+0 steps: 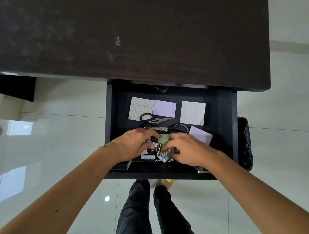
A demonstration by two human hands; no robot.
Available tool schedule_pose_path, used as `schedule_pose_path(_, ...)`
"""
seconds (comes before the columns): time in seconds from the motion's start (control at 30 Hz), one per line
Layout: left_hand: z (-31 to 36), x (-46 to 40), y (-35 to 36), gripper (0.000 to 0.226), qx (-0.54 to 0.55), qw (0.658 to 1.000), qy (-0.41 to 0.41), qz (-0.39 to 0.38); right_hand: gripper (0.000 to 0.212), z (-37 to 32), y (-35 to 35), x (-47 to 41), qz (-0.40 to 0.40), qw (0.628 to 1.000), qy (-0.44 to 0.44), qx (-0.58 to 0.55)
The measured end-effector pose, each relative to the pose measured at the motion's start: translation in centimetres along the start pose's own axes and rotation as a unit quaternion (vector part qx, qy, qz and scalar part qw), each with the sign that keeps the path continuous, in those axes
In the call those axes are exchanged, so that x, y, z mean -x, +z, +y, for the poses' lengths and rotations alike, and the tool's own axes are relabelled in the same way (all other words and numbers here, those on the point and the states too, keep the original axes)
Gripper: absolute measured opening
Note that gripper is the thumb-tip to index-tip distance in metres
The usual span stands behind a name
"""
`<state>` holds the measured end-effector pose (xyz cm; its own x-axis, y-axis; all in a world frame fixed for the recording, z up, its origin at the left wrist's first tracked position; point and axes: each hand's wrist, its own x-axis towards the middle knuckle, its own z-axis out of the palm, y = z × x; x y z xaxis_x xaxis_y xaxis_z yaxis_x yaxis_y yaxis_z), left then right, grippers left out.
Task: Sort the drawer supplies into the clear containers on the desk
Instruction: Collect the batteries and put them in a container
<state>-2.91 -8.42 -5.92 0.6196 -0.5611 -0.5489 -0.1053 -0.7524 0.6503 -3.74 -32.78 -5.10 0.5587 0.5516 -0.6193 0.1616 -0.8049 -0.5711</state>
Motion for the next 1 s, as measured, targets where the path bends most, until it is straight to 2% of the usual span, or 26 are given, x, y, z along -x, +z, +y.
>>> schedule_pose_path(0.1,-0.1,-0.1,0.2,0.033,-0.025,0.999,0.017,0.01,0.03,-0.3,0.5,0.1,0.004,0.999,-0.006,0.05)
schedule_pose_path(0.23,0.3,0.2,0.2,0.022,-0.013,1.0,0.011,0.006,0.008,-0.2,0.3,0.3,0.01,0.997,-0.017,0.07)
schedule_pose_path(0.4,0.4,0.1,0.5,0.02,-0.016,1.0,-0.002,0.008,0.037,-0.2,0.6,0.3,-0.019,0.997,-0.015,0.071)
schedule_pose_path(0.67,1.0,-0.1,0.4,0.014,-0.035,0.999,0.019,0.023,0.022,0.1,-0.1,0.2,-0.046,0.997,-0.015,0.066)
schedule_pose_path(0.87,1.0,-1.0,1.5,0.048,-0.168,0.984,0.048,0.038,0.022,0.1,-0.1,-0.1,-0.059,0.994,-0.022,0.085)
schedule_pose_path(1.0,0.9,-1.5,1.7,0.059,-0.177,0.98,0.069,0.054,0.02,0.6,-0.2,-0.3,-0.041,0.998,-0.02,0.048)
